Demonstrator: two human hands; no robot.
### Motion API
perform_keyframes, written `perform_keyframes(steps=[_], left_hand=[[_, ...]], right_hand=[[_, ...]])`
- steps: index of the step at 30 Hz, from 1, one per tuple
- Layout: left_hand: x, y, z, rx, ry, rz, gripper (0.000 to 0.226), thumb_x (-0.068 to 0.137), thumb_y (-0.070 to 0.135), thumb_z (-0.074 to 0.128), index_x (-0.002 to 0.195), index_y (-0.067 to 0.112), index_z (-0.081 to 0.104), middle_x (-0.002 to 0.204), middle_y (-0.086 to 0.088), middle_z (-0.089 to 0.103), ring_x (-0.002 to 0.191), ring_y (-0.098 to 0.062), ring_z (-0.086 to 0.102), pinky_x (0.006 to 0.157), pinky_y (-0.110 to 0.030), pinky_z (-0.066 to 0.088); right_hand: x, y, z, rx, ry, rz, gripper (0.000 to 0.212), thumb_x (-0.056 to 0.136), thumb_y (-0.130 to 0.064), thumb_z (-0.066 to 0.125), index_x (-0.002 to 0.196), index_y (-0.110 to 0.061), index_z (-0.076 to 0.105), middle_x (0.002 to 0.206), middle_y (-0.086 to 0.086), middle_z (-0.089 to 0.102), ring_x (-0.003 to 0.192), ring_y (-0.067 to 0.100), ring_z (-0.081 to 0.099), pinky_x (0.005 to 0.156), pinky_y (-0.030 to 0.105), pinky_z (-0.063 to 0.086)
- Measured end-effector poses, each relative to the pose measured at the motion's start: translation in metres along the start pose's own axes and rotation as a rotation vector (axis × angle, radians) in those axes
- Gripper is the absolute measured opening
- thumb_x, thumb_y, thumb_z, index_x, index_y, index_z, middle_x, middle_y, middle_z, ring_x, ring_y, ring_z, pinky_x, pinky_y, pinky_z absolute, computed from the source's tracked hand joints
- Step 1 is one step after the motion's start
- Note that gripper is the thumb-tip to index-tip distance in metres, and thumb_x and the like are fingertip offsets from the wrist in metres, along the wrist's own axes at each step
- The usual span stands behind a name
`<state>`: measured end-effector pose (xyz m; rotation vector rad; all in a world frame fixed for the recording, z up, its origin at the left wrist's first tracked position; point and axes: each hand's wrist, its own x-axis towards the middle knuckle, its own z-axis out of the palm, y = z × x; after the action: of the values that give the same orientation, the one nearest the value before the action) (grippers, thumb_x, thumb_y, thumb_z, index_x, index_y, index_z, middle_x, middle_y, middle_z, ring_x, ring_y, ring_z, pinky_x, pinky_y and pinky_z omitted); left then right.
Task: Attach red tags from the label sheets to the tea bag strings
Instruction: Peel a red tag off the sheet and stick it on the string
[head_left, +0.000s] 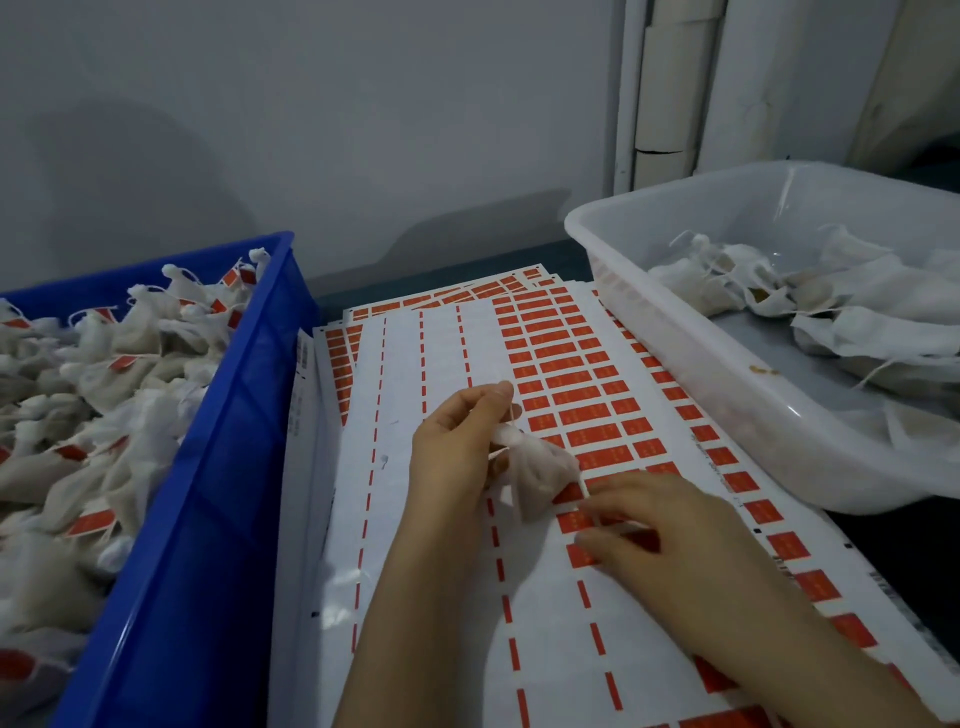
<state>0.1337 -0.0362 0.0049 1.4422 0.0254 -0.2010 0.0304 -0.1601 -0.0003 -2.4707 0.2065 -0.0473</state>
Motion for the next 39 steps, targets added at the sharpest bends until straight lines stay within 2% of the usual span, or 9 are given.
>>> perform_keyframes(steps=[3,6,17,23,27,31,33,36,39], left_hand=[[0.000,0.000,-0.001,0.002,0.012,0.004,0.016,0.086,0.040,0.062,0.093,0.027,0.067,0.091,0.009,0.071,0.088,-0.015,0.068,0.067,-0.025,0.057],[0.000,0.000,-0.001,0.027,0.009,0.016,0.017,0.086,0.042,0.062,0.093,0.028,0.067,0.093,0.011,0.070,0.089,-0.015,0.067,0.068,-0.024,0.056],[0.000,-0.001,-0.002,0.060,0.000,0.033,0.016,0.086,0.040,0.062,0.094,0.027,0.067,0.097,0.008,0.070,0.091,-0.017,0.067,0.079,-0.033,0.058],[0.001,0.000,-0.001,-0.003,-0.034,0.044,0.012,0.086,0.036,0.062,0.090,0.027,0.068,0.082,0.012,0.072,0.078,-0.009,0.071,0.062,-0.024,0.057],[0.001,-0.001,-0.002,-0.004,-0.023,0.046,0.012,0.086,0.036,0.062,0.089,0.026,0.068,0.084,0.011,0.072,0.080,-0.011,0.071,0.064,-0.026,0.058],[0.002,-0.001,-0.002,-0.004,-0.026,0.049,0.013,0.086,0.036,0.062,0.090,0.026,0.068,0.081,0.013,0.072,0.077,-0.006,0.070,0.059,-0.022,0.056],[0.003,-0.001,-0.003,-0.005,-0.027,0.052,0.012,0.086,0.036,0.062,0.089,0.026,0.068,0.080,0.014,0.072,0.076,-0.005,0.070,0.058,-0.021,0.055],[0.003,-0.001,-0.003,-0.004,-0.021,0.046,0.013,0.085,0.038,0.062,0.089,0.026,0.068,0.081,0.013,0.072,0.078,-0.008,0.071,0.063,-0.025,0.057],[0.003,-0.001,-0.003,-0.006,-0.029,0.041,0.014,0.085,0.038,0.062,0.089,0.026,0.068,0.083,0.013,0.072,0.078,-0.009,0.071,0.064,-0.026,0.058]], right_hand=[[-0.012,0.005,0.014,-0.091,-0.023,0.024,0.052,0.084,-0.060,0.047,0.133,-0.046,0.039,0.142,-0.031,0.027,0.131,-0.006,0.021,0.112,0.024,0.013],[-0.015,0.006,0.020,-0.129,-0.039,0.045,0.058,0.081,-0.065,0.043,0.136,-0.048,0.032,0.145,-0.032,0.018,0.137,-0.005,0.008,0.114,0.029,0.005],[-0.014,0.009,0.024,-0.174,0.016,-0.037,0.039,0.085,-0.060,0.041,0.122,-0.052,0.049,0.135,-0.036,0.035,0.133,-0.006,0.018,0.114,0.028,0.011],[-0.015,0.009,0.022,-0.183,0.043,-0.112,0.039,0.085,-0.061,0.038,0.121,-0.053,0.050,0.132,-0.039,0.036,0.133,-0.006,0.020,0.113,0.028,0.011],[-0.017,0.003,0.020,-0.218,0.158,-0.185,0.028,0.069,-0.052,0.057,0.089,-0.041,0.072,0.103,-0.026,0.064,0.107,0.012,0.061,0.090,0.047,0.043],[-0.018,0.009,0.025,-0.136,0.142,-0.113,0.036,0.084,-0.061,0.039,0.117,-0.057,0.050,0.125,-0.042,0.036,0.129,-0.010,0.021,0.105,0.019,0.007],[-0.017,0.010,0.025,-0.136,0.133,-0.109,0.036,0.084,-0.059,0.041,0.117,-0.055,0.052,0.126,-0.039,0.038,0.130,-0.009,0.023,0.104,0.019,0.006],[-0.016,0.006,0.025,-0.181,0.139,-0.139,0.028,0.074,-0.051,0.056,0.097,-0.042,0.070,0.114,-0.026,0.058,0.118,0.008,0.053,0.100,0.039,0.030],[-0.017,0.010,0.028,-0.220,0.103,-0.133,0.036,0.083,-0.058,0.042,0.115,-0.047,0.057,0.132,-0.034,0.035,0.133,-0.001,0.029,0.111,0.029,0.012]])
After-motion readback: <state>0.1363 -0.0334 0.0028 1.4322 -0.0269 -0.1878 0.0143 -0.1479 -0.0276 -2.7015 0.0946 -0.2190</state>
